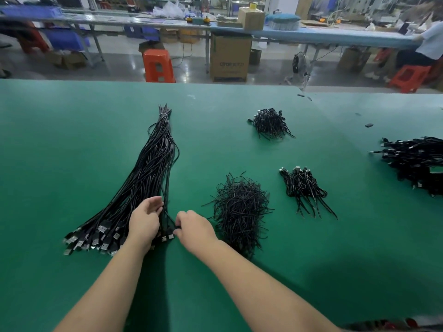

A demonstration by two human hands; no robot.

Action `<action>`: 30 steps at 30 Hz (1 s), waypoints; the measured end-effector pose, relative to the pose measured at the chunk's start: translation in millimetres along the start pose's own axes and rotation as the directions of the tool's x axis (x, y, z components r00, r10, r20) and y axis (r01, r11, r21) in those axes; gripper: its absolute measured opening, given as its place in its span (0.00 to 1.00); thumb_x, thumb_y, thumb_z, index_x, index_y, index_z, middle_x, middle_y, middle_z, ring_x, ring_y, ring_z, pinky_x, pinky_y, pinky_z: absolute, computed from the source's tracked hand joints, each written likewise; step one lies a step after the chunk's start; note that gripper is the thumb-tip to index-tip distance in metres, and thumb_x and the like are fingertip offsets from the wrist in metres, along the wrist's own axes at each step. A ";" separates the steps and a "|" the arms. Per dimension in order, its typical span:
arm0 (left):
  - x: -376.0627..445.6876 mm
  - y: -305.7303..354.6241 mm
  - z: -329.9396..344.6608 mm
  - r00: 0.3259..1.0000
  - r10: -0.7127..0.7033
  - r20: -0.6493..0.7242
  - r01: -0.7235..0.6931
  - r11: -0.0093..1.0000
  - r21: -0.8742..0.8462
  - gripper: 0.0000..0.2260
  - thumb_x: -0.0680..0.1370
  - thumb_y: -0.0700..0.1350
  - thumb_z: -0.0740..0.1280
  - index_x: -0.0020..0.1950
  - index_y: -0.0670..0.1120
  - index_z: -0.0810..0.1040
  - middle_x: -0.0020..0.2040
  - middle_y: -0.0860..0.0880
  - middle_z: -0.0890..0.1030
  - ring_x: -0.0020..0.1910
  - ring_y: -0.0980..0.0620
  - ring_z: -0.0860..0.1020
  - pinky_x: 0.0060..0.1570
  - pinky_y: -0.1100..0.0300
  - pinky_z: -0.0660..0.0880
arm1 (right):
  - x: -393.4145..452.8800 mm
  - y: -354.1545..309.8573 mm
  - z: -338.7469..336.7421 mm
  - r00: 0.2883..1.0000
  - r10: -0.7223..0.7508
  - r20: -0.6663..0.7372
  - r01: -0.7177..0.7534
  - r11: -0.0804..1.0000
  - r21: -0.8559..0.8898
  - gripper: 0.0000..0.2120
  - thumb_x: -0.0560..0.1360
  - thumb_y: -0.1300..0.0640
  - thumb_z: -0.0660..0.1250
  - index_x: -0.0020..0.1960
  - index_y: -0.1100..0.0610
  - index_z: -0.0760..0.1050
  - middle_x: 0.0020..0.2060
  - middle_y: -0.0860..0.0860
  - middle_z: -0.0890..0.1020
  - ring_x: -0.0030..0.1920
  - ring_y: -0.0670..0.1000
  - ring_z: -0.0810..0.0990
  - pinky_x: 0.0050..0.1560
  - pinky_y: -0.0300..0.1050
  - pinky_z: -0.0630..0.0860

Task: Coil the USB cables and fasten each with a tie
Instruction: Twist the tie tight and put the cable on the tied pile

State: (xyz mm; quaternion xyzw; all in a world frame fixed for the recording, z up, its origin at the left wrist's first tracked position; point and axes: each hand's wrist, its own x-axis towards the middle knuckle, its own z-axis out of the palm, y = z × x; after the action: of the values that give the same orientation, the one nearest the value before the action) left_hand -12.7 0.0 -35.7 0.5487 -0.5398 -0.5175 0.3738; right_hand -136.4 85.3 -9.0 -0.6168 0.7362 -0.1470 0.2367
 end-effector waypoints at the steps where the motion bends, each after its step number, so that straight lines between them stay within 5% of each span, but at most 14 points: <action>1: -1.0 0.2 -0.6 1.000 0.016 0.006 -0.016 1.000 0.020 0.19 0.79 0.26 0.57 0.62 0.44 0.77 0.58 0.47 0.81 0.61 0.51 0.78 0.64 0.59 0.72 | 1.2 0.8 -0.1 0.999 0.036 -0.016 -0.036 0.999 0.026 0.12 0.80 0.54 0.67 0.61 0.56 0.73 0.56 0.56 0.78 0.55 0.61 0.79 0.54 0.53 0.76; 6: -5.9 0.6 -1.5 0.997 0.042 0.064 -0.046 0.997 0.059 0.20 0.76 0.30 0.69 0.66 0.44 0.75 0.61 0.48 0.79 0.61 0.53 0.77 0.65 0.58 0.71 | 4.7 3.0 0.6 0.995 0.095 -0.005 -0.095 0.995 0.018 0.15 0.79 0.54 0.64 0.64 0.58 0.74 0.58 0.56 0.79 0.57 0.60 0.80 0.53 0.50 0.77; 19: -11.2 3.5 -3.7 0.978 0.109 0.176 -0.146 0.967 0.209 0.27 0.75 0.30 0.67 0.70 0.49 0.74 0.69 0.48 0.75 0.69 0.52 0.72 0.69 0.59 0.66 | -39.1 1.1 -37.6 0.975 0.080 0.209 -0.097 0.992 0.075 0.15 0.74 0.52 0.66 0.56 0.60 0.80 0.50 0.57 0.84 0.50 0.59 0.82 0.52 0.53 0.81; 24: -14.4 7.5 3.3 0.946 0.262 0.191 -0.323 0.806 0.495 0.20 0.79 0.39 0.69 0.72 0.48 0.75 0.71 0.38 0.69 0.71 0.42 0.68 0.71 0.55 0.63 | -71.7 -13.2 -61.6 0.955 -0.128 0.266 0.092 0.985 0.146 0.10 0.74 0.52 0.67 0.54 0.53 0.76 0.41 0.47 0.80 0.40 0.52 0.75 0.40 0.44 0.72; 30: -27.8 10.0 11.0 0.878 0.444 0.181 -0.458 0.667 0.588 0.14 0.80 0.39 0.66 0.65 0.40 0.79 0.74 0.37 0.67 0.74 0.39 0.64 0.73 0.47 0.63 | -76.9 -12.6 -106.9 0.983 -0.174 0.060 0.130 0.887 0.443 0.05 0.78 0.56 0.64 0.51 0.49 0.78 0.34 0.43 0.76 0.30 0.44 0.72 0.34 0.36 0.72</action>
State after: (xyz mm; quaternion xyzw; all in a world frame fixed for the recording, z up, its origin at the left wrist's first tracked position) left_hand -22.2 27.5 -23.5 0.4832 -0.8007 -0.2107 0.2847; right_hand -172.6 149.9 100.6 -0.6101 0.6214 -0.2960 0.3926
